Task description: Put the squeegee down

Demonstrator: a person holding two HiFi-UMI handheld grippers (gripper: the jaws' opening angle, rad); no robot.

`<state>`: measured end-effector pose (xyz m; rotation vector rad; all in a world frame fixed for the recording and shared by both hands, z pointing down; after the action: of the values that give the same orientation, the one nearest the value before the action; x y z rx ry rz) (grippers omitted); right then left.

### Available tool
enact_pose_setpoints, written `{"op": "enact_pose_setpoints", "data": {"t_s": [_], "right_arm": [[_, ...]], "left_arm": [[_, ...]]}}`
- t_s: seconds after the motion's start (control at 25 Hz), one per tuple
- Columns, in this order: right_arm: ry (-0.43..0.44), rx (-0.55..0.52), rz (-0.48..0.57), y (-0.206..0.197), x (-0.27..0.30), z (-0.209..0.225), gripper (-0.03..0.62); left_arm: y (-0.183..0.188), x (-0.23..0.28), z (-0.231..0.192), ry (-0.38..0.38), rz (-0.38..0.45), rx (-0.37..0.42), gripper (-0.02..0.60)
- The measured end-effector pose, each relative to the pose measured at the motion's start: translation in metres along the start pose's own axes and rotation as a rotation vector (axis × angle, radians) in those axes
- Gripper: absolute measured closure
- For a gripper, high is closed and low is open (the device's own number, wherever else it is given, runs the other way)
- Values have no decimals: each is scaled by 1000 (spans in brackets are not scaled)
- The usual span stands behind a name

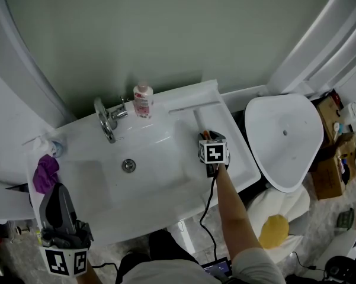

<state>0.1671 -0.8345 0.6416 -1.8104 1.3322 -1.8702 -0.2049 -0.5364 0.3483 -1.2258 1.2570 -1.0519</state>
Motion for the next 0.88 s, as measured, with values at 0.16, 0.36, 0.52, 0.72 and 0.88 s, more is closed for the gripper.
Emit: {"op": "enact_pose_setpoints", "data": {"t_s": [0.16, 0.36, 0.52, 0.72, 0.88], "right_arm": [[-2, 65, 64, 3, -20, 2, 422], [-23, 97, 191, 17, -69, -4, 574], [-10, 129, 290, 20, -120, -18, 594], [-28, 113, 388, 17, -189, -45, 594], [-61, 67, 431, 9, -236, -73, 594]], "left_arm": [[6, -12, -4, -2, 16, 4, 574], [14, -26, -4, -26, 44, 5, 574], [22, -35, -1, -63, 64, 4, 574], [28, -49, 3, -117, 79, -16, 574], [35, -63, 0, -146, 96, -29, 574]]}}
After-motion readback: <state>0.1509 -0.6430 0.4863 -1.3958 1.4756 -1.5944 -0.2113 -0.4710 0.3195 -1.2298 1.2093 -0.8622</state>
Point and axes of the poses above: the fingertips, and each gripper's own axes: x forward along the fingers, z to its right, y out of its top, the point moved 2 cm from there along -x, backward along the fingers, and after that the axes turned 6 degrees about -x, right-handed, at the moved point
